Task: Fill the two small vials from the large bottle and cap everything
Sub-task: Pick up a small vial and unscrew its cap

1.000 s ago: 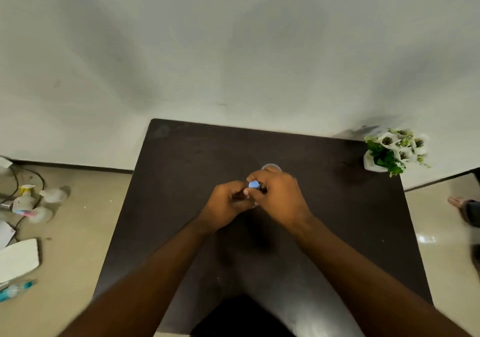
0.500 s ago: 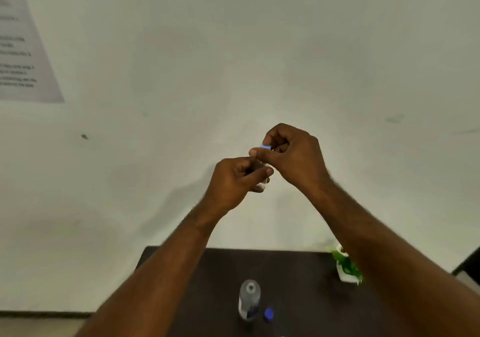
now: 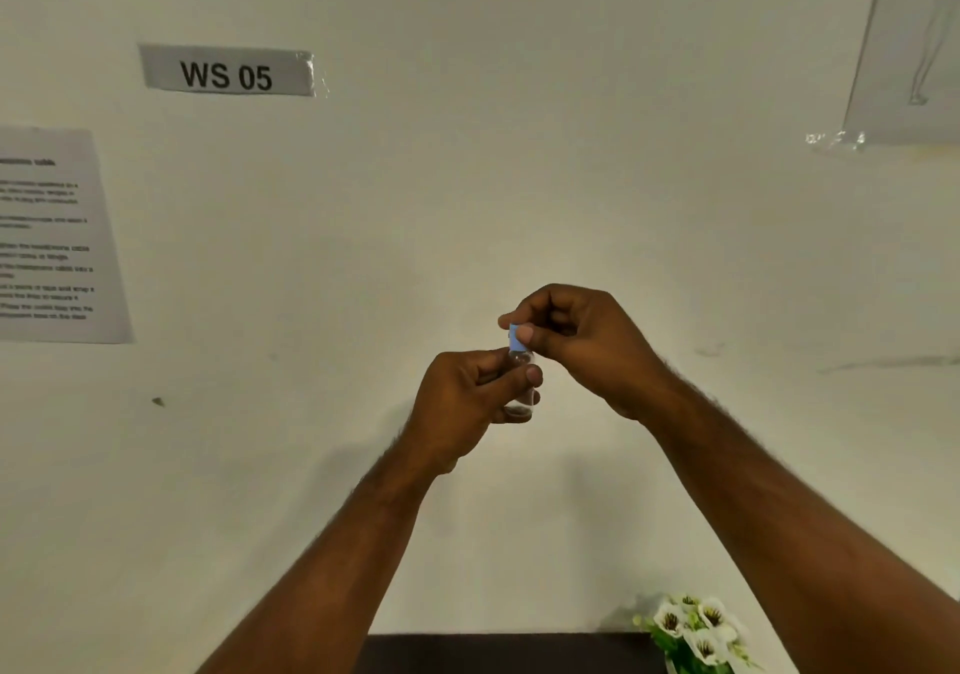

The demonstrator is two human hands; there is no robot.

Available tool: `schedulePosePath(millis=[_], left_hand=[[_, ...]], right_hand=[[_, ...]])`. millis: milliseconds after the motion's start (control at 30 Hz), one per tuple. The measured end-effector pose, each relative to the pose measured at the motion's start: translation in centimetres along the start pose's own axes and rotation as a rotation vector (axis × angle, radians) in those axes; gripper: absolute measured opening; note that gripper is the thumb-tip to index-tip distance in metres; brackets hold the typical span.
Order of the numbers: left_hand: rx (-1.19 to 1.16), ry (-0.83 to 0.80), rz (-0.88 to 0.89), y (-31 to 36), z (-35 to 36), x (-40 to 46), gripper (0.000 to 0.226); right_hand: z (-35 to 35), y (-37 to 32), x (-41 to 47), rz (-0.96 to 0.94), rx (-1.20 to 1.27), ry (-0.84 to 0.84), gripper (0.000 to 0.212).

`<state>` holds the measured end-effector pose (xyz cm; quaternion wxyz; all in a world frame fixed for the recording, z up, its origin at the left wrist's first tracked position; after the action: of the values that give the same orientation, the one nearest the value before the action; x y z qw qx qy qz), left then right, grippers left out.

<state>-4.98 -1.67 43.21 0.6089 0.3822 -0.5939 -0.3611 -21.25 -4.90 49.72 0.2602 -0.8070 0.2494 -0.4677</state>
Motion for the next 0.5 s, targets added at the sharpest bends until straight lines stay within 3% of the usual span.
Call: schedulePosePath(millis=[233,500], left_hand=[[0.048,0.027,-0.008,1.3,0.4,-0.4,0.015],[0.046,0.023,-0.013,1.8,0.5,-0.9,0.014]], right_hand=[[-0.1,-1.0,0.0,-0.063,-0.156,0.130,0.028],[-0.2,-1.2,-0.4,-0.031,-0.033,0.030,0.009]])
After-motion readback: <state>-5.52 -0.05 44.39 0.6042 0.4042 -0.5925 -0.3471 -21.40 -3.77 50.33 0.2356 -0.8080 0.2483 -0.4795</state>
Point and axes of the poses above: each hand's wrist, its own x-axis towards the middle knuckle, its own z-axis out of the palm, y = z × x, the point moved 1 cm from there along x, towards the middle knuckle, and after that the axes turned 3 degrees about -z, right-handed, at the moved point
